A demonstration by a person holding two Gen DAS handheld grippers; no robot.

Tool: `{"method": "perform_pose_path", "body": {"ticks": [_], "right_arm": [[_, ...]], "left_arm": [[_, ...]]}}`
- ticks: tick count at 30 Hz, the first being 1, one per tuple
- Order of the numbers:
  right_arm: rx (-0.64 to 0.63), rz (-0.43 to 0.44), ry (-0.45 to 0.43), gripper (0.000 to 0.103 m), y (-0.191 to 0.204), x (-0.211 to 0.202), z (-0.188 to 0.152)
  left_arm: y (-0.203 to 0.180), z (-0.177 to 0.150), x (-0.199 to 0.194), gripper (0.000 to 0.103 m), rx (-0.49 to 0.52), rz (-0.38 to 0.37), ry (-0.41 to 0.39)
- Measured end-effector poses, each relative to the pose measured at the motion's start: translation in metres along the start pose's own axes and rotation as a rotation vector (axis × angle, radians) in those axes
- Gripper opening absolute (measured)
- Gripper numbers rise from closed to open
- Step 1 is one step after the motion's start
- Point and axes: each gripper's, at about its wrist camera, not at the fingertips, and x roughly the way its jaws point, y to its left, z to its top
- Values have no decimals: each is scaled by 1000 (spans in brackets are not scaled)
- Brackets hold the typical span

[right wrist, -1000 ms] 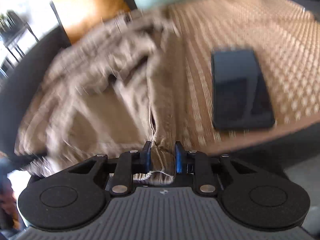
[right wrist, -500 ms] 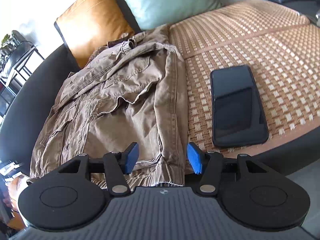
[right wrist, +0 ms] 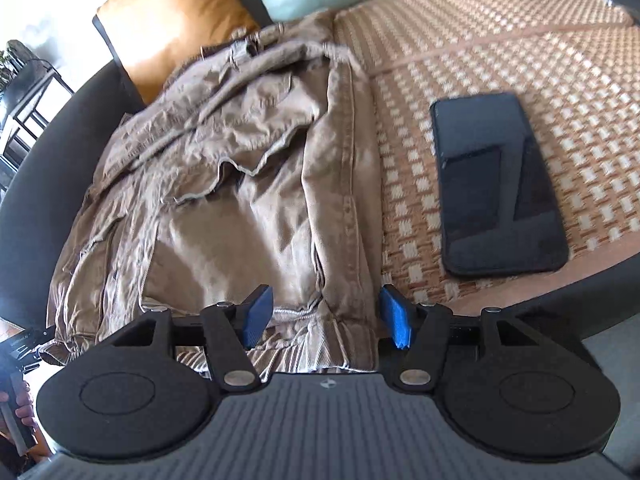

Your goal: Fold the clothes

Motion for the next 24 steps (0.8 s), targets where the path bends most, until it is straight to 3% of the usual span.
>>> {"method": "perform_pose_path", "body": {"ticks": [1,4,6,8,11,13,15,16,19,20,24], "right_arm": [[-7,-2,-2,67,1,0,-1],[-28,4,8,63,3,0,-5],[-29,6,19,26,2,-2,-6],[-15,32,2,19,0,-9,-5],[-89,-17,-8,15,7,-20,-5],[-81,-30,28,15,1,-13,-7],[-47,-8,47,20,-6,-9,-8],[-34,11,32,24,-8,-11,-8],[16,68,-23,54,-16,-24,-10],[37,75,-28,62,-20,-26,-10],[87,87,-4,62,-29,-23,-14]], "left_arm": [[4,0,-3,16,-22,-15,2],[5,3,-15,11,-33,-31,-21],[-2,6,-20,10,-3,-21,-36],[-4,5,-26,9,37,-4,-49],[2,0,-19,9,66,20,-19],[6,-5,-10,10,52,24,0],[5,-5,-11,18,34,29,-12],[5,-5,-14,40,29,27,-19],[6,-6,-20,59,22,15,-31],[7,-7,-19,61,19,13,-27],[13,-13,-13,63,-14,7,-12]]}}
